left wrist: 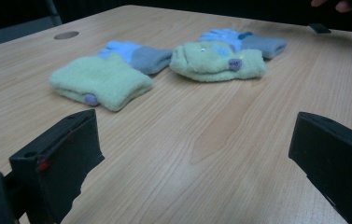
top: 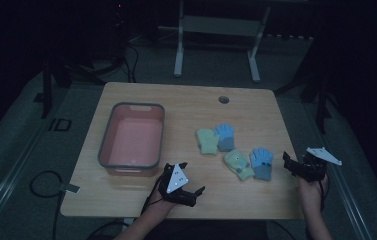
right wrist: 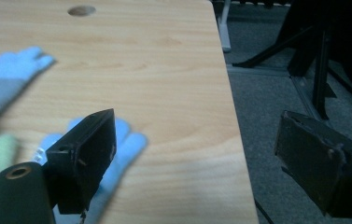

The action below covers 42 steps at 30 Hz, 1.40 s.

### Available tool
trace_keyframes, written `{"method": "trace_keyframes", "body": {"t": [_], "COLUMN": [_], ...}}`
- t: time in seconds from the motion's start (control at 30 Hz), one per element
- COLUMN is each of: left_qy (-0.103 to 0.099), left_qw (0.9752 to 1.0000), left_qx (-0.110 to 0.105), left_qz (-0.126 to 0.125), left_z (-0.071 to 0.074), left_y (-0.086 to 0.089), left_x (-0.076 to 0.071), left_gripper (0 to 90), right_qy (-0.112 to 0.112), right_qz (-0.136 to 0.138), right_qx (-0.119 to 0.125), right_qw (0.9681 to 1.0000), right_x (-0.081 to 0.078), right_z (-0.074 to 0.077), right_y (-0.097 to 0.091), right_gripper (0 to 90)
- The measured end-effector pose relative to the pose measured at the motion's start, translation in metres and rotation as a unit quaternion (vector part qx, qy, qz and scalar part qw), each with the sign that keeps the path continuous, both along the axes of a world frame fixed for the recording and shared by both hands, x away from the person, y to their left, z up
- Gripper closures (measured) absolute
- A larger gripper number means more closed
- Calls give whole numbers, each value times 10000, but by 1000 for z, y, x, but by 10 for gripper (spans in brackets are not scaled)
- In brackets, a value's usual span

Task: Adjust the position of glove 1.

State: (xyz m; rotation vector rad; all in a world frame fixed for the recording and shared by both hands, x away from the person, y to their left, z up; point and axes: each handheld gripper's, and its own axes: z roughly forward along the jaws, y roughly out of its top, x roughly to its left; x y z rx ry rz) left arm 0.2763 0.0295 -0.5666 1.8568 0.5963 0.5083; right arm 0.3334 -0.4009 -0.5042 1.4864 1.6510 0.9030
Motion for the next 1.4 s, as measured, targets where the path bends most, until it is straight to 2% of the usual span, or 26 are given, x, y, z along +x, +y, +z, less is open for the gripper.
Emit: {"method": "trace_keyframes", "body": {"t": [0.07, 0.23, 0.33, 0.43, 0.53, 0.6, 0.67, 0.73, 0.8, 0.87, 1.0, 1.13, 1.2, 1.3, 1.33, 1.4], "left_qy": [5, -21, -22, -5, -8, -6, -10, -26, -21, -34, -30, -16, -17, -34, -32, -23], "left_qw": [10000, 10000, 10000, 10000, 10000, 10000, 10000, 10000, 10000, 10000, 10000, 10000, 10000, 10000, 10000, 10000], "left_qx": [12, 18, 7, -8, -21, -10, -8, -7, 12, 41, 28, 14, 8, 13, 12, 4], "left_qz": [-11, -29, -28, -32, -31, -32, -30, -31, -22, -17, -25, -28, -26, -18, -19, -10], "left_z": [0, 0, 0, 0, 1, 1, 1, 1, 0, 0, 0, 0, 1, 1, 1, 1], "left_y": [0, -1, -1, 0, 0, 0, 0, 0, 0, -1, -1, 0, 0, 1, 1, 1], "left_x": [0, -1, -1, -1, -1, -1, -1, -1, -1, -1, -1, -1, -1, -1, -1, -1], "left_gripper": [25, 25, 25, 25, 24, 25, 24, 25, 25, 24, 24, 25, 25, 25, 25, 25], "right_qy": [-90, -131, -195, -455, -747, -862, -757, -597, -514, -472, -446, -442, -441, -307, -268, -250], "right_qz": [36, 222, 242, 250, 516, 592, 655, 681, 682, 570, 707, 964, 1075, 1284, 1344, 1402], "right_qx": [-8, -75, -31, -204, -196, -309, -409, -305, -324, -391, -369, -456, -411, -344, -316, -339], "right_qw": [10000, 9996, 9995, 9984, 9957, 9940, 9941, 9954, 9958, 9965, 9958, 9933, 9924, 9906, 9901, 9892], "right_x": [1, 7, 10, 12, 13, 14, 15, 17, 18, 21, 26, 30, 32, 37, 38, 40], "right_z": [6, 18, 26, 32, 38, 41, 45, 48, 49, 51, 56, 63, 65, 67, 66, 65], "right_y": [3, 13, 18, 23, 29, 33, 38, 42, 46, 51, 60, 73, 80, 89, 92, 98], "right_gripper": [128, 130, 130, 130, 133, 134, 134, 135, 134, 119, 116, 122, 155, 191, 234, 235]}}
